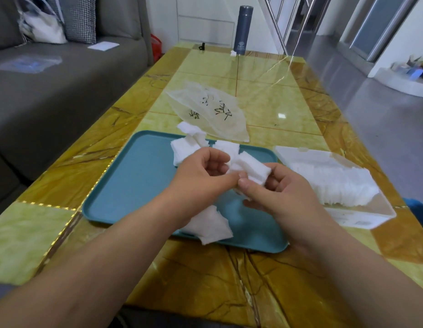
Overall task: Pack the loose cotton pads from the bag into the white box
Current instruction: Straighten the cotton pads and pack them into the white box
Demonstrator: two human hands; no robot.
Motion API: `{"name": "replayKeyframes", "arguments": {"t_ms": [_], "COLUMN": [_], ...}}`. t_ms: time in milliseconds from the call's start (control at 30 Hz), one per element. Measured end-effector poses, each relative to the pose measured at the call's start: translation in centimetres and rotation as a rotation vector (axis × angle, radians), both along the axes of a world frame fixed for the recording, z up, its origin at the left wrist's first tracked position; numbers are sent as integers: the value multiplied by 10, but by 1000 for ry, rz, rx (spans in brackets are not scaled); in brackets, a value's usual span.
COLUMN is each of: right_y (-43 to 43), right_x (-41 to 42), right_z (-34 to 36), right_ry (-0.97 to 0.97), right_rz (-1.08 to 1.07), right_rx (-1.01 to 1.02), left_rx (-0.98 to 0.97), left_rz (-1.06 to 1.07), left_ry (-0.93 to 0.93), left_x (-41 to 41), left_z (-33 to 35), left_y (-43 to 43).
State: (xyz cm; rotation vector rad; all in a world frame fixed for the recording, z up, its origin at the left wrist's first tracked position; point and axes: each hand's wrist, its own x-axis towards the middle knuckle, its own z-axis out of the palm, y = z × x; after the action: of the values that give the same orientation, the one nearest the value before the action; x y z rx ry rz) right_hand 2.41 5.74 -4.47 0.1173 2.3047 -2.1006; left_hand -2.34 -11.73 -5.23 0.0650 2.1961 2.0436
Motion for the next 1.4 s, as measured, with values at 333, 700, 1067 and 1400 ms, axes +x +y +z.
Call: {"name": "replayKeyframes", "arguments": {"t_ms": [333,700,1067,1400], "right_y": [-23,-48,-36,-31], "right_x": [-8,-2,-10,-11], "right_z": [-1,0,-5,-1], "right_ry": [-48,-323,-312,-241], "right_rz": [-9,138,-2,-104], "right_rx": [260,150,64,13], "left_rx": [-913,-950,-838,-409], "left_rz": [-148,-380,-124,-10], "left_ry": [372,239,271,286], "left_x": [3,12,5,8], "left_z": [6,-2,1,20], "left_y": [-46,-60,-62,-66]}}
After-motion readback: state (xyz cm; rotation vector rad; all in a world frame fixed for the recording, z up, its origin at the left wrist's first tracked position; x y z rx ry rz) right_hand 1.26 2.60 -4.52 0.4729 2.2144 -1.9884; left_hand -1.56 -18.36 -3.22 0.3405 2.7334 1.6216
